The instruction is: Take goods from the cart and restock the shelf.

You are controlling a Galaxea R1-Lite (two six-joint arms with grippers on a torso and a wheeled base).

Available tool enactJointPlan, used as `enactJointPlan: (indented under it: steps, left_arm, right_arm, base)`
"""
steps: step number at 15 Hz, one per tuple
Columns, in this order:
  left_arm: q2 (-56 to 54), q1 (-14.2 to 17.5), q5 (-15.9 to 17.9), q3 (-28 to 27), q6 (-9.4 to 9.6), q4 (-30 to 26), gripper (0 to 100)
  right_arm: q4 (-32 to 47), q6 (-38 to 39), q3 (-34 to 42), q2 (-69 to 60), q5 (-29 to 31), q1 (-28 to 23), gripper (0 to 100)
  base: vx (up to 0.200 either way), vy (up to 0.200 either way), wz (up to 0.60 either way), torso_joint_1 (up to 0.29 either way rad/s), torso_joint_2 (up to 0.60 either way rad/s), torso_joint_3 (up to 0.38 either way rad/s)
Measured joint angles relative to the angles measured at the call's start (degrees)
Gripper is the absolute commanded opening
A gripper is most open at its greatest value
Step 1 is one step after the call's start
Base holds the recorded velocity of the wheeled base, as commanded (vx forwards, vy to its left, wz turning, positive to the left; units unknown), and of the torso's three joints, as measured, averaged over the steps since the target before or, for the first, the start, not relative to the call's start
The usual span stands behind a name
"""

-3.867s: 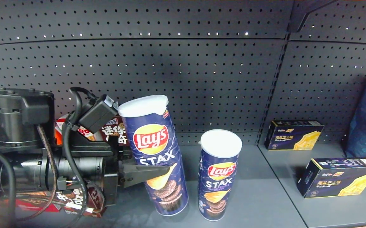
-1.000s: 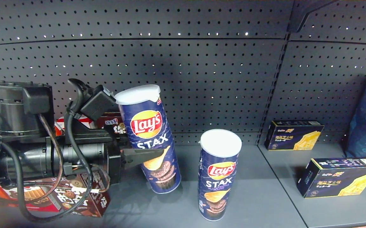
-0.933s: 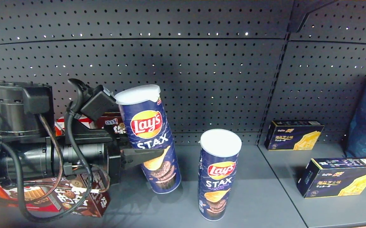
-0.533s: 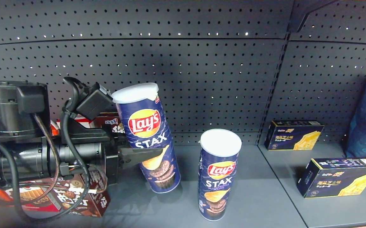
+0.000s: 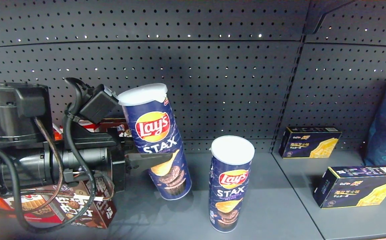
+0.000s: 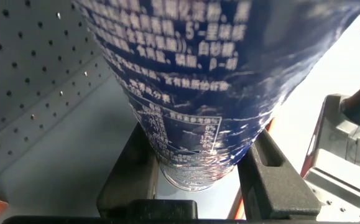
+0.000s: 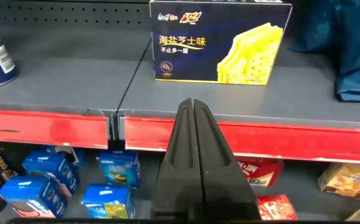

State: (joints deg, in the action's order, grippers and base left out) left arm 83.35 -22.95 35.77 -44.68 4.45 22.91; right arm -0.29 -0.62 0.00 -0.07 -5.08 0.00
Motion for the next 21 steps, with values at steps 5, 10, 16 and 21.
enactJointPlan:
  steps: [5,10,16,21]
  left_arm:
    - [6.62,0.09,-1.56,-2.4,4.88,8.05,0]
    - [13.64,-0.88,-2.0,-9.29,5.49,7.83,0]
    - [20.72,-2.78,-1.85,-20.31,5.84,0.77,0]
    - [25.11,-2.78,-1.45,-24.89,5.91,-1.65,0]
  right_arm:
    - [-0.02,0.02,0.0,0.0,0.0,0.0,0]
    - [-0.02,0.02,0.0,0.0,0.0,0.0,0]
    - [-0.04,0.02,0.0,0.0,-0.02,0.0,0]
    - [-0.02,0.02,0.0,0.0,0.0,0.0,0]
  base:
    - [0.0,0.0,0.0,0.0,0.0,0.0]
    - [0.0,0.0,0.0,0.0,0.0,0.0]
    - [0.0,0.0,0.0,0.0,0.0,0.0]
    - [0.0,0.0,0.0,0.0,0.0,0.0]
